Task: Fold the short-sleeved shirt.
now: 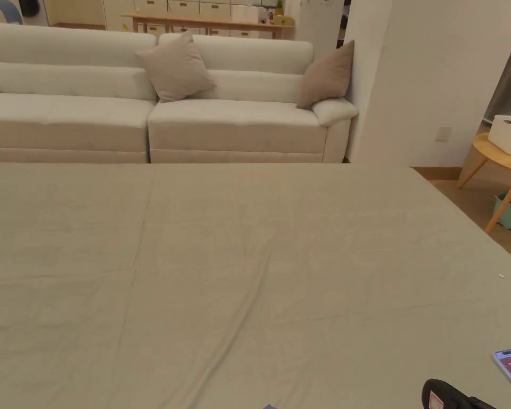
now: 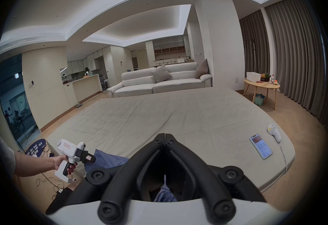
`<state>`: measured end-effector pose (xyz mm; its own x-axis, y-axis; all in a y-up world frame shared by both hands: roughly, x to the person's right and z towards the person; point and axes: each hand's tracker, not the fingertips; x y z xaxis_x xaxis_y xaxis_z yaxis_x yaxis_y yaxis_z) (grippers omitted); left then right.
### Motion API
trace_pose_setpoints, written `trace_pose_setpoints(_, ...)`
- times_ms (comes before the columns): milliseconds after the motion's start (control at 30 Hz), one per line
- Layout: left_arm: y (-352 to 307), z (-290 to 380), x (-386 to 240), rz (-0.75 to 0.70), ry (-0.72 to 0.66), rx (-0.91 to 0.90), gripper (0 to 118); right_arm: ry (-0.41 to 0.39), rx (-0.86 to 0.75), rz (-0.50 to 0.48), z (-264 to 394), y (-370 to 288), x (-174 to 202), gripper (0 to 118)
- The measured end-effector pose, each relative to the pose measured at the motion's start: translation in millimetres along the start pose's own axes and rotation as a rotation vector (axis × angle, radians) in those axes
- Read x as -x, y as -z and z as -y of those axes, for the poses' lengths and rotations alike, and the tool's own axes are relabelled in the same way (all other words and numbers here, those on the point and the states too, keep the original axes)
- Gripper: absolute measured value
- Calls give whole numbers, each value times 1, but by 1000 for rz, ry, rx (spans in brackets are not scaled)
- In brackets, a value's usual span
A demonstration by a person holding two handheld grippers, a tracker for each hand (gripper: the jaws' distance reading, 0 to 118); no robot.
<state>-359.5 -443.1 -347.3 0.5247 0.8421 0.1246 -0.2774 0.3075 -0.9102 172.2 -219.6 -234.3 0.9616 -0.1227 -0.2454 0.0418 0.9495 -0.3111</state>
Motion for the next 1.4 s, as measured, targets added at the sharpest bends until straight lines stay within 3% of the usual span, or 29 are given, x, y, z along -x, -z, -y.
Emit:
trace_pose_setpoints(33, -1, -6, 3, -25, -12, -31, 50, -4, 1, -3, 0, 0, 1, 0)
trace_pose_setpoints(67, -6, -5, 6, -99, 7, -58, 17, -9, 1, -5, 1, 1, 3, 0)
trace_pose_setpoints(100, -10, -3, 8, -155, 48, -75, 17, -16, 4, -5, 2, 1, 3, 0)
trace_pose_setpoints(167, -10, -1, 15, -66, -29, -46, 17, -16, 7, -6, 3, 1, 3, 0)
trace_pose_setpoints(333, -22, 1, 8, -126, 13, -107, 17, -12, 14, -8, 4, 2, 4, 0)
trace_pose_setpoints(467, -66, -4, -2, -187, 25, -228, 17, -18, 14, -20, 4, 1, 6, 0)
trace_pose_setpoints(567, -119, -15, -6, -331, 50, -340, 17, -21, 7, -35, 2, 1, 7, 0)
trace_pose_setpoints(700, -185, -23, -9, -481, -28, -490, 17, -8, -4, -57, 1, 2, 7, 0)
trace_pose_setpoints(800, -200, -19, -20, -568, 22, -432, 17, 6, -10, -69, 3, 4, 8, 0)
trace_pose_setpoints(1033, -155, -21, -69, -548, 149, -357, 17, 34, -16, -95, 5, 1, 8, 0)
trace_pose_setpoints(1200, -87, -31, -129, -545, 283, -258, 17, 30, -44, -81, 0, -11, 1, 0)
trace_pose_setpoints(1333, -13, -17, -154, -550, 408, -89, 17, 54, -54, -63, 2, -19, -8, 0)
trace_pose_setpoints(1400, 20, -12, -138, -526, 424, 0, 17, 65, -54, -53, 3, -24, -12, 0)
